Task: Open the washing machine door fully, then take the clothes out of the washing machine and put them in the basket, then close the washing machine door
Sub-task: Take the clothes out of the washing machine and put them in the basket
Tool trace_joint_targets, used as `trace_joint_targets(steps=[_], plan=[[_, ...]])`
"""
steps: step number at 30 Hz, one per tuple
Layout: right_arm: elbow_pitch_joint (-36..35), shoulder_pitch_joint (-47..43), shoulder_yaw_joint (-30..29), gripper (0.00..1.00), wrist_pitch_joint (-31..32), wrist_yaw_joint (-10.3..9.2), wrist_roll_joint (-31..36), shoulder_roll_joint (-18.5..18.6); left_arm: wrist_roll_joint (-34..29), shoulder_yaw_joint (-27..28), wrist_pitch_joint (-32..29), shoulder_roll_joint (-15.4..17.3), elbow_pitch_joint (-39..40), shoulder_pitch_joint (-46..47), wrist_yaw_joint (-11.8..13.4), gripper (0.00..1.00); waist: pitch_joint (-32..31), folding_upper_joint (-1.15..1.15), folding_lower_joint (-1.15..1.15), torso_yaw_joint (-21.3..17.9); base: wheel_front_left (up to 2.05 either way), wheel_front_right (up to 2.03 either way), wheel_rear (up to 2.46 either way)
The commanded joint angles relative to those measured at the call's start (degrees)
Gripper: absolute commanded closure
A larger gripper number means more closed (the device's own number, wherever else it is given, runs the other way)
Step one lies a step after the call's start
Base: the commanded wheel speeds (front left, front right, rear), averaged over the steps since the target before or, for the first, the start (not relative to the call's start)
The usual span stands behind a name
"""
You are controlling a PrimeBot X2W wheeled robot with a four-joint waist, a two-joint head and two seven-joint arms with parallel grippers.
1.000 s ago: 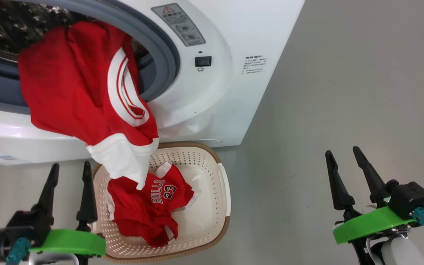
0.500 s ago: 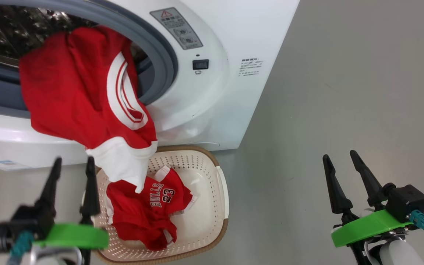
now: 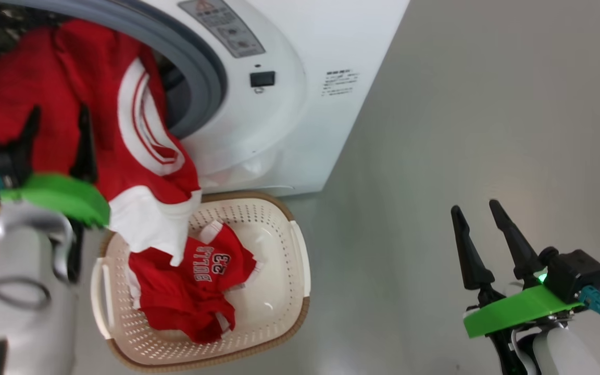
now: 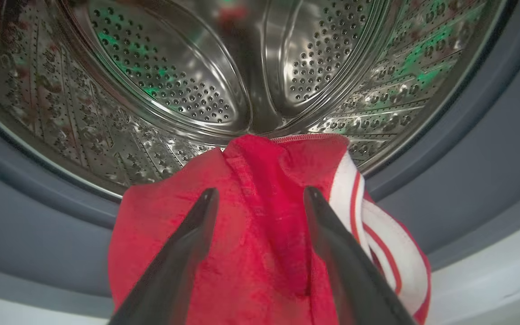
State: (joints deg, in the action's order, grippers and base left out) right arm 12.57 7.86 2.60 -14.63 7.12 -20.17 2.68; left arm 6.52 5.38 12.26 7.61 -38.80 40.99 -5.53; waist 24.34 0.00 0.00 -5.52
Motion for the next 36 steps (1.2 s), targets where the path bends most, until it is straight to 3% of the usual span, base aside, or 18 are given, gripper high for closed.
trace_joint_targets(steps=[1, 14, 21, 22, 23, 26, 32, 36], plan=[[-1.5, 0.9, 1.5, 0.0, -0.4, 0.36, -0.5, 0.2, -1.0, 1.0, -0.7, 3.0, -1.3, 2.6, 0.1, 0.0, 2.0, 0.0, 0.0, -1.8, 0.0, 0.0, 0.0], [-1.8, 3.3, 1.5, 0.0, -0.4, 0.36, -2.9, 0.2, -4.4, -1.4, -1.1, 8.4, -23.2, 19.7, 4.9, 0.0, 6.5, 0.0, 0.0, -5.7, 0.0, 0.0, 0.0], [-2.0, 3.9, 1.5, 0.0, -0.4, 0.36, -3.2, 0.2, -4.3, -2.0, 0.2, 9.3, -29.2, 22.7, 5.4, 0.02, 7.1, 0.0, 0.0, -6.1, 0.0, 0.0, 0.0], [-2.0, 3.9, 1.4, 0.0, -0.4, 0.36, -3.2, 0.2, -4.3, -2.1, 0.4, 9.3, -29.9, 22.9, 5.5, 0.45, 7.1, 0.0, 0.0, -6.1, 0.0, 0.0, 0.0], [-2.0, 4.0, 1.3, 0.0, -0.4, 0.36, -3.2, 0.2, -4.2, -2.2, 0.7, 9.4, -30.4, 23.1, 5.5, 0.55, 7.1, 0.0, 0.0, -6.0, 0.0, 0.0, 0.0], [-2.0, 4.1, 1.1, 0.0, -0.4, 0.36, -3.0, 0.2, -4.1, -2.5, 1.4, 9.4, -31.4, 23.5, 5.5, 1.0, 7.1, 0.0, 0.0, -5.6, 0.0, 0.0, 0.0], [-2.0, 4.2, 0.5, 0.0, -0.4, 0.36, -2.1, 0.2, -2.8, -2.7, 2.6, 8.1, -30.4, 23.3, 3.5, 1.0, 6.3, 0.0, 0.0, -4.2, 0.0, 0.0, 0.0], [-2.0, 3.7, 0.3, 0.0, -0.4, 0.36, -1.5, 0.2, -0.7, -1.1, 2.7, 6.9, -22.7, 20.1, 2.1, 1.0, 5.1, 0.0, 0.0, -3.0, 0.0, 0.0, 0.0]])
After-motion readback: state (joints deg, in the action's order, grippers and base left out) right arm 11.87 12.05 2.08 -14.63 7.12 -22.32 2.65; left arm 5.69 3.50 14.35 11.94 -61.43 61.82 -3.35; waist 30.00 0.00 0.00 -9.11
